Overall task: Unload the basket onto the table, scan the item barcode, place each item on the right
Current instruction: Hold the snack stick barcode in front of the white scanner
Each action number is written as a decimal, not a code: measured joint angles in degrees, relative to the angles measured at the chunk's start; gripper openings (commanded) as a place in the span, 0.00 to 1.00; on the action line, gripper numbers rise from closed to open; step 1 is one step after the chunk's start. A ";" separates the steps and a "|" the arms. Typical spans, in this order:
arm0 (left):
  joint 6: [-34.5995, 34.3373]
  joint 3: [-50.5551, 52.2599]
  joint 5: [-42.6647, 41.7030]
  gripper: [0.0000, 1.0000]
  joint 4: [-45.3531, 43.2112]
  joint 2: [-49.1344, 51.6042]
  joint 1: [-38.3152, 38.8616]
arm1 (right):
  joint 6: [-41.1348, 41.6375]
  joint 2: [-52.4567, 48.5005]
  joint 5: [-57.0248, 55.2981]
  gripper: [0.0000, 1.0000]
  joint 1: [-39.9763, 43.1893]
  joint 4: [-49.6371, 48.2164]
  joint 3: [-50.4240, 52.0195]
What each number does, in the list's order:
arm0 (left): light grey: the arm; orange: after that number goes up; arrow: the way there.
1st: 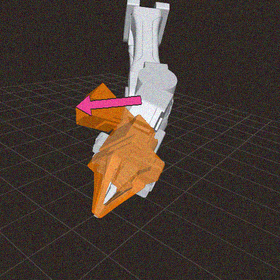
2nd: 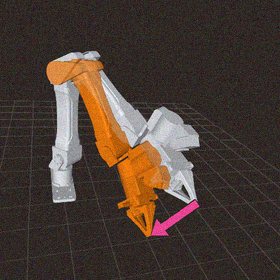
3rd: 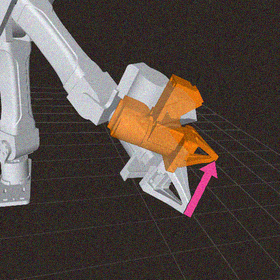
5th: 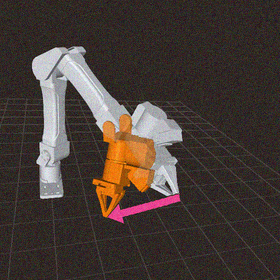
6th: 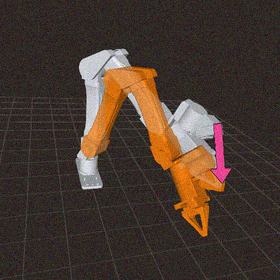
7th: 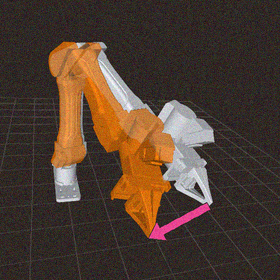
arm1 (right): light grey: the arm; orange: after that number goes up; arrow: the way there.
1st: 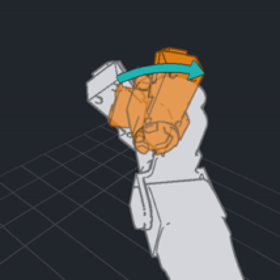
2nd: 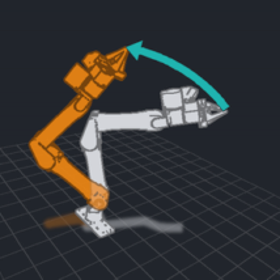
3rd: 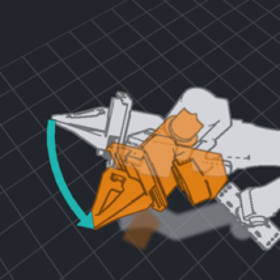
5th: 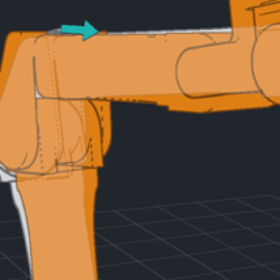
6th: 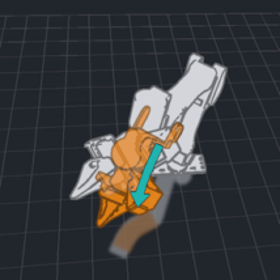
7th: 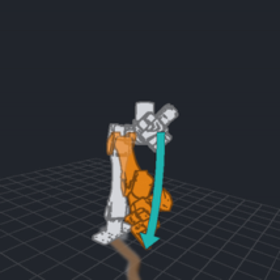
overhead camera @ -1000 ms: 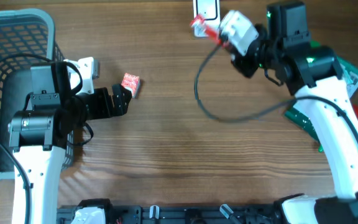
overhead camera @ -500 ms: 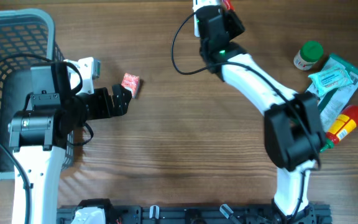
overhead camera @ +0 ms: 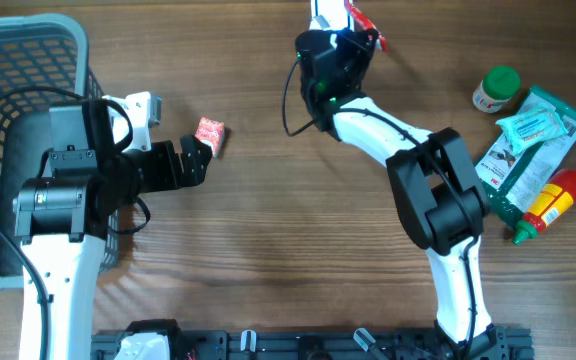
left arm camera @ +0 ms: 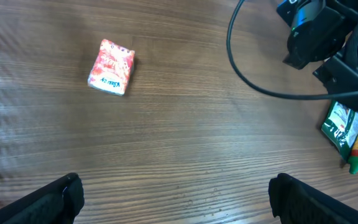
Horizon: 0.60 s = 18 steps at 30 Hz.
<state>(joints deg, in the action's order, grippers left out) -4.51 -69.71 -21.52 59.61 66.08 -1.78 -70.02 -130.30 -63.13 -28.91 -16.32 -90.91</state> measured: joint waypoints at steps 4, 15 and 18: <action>0.00 0.00 0.02 1.00 0.00 0.00 0.00 | -3.65 -2.25 -0.57 0.04 -1.01 -8.41 -0.02; 0.00 0.00 0.02 1.00 0.00 0.00 0.00 | -7.87 -10.86 -7.72 0.04 -0.94 -22.29 0.00; 0.00 0.00 0.00 1.00 0.02 0.00 0.00 | -7.89 -11.93 -8.31 0.04 -0.94 -23.06 0.00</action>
<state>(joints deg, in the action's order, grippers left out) -4.51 -69.71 -21.52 59.64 66.08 -1.78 -77.91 -142.23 -71.44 -29.85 -39.38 -90.91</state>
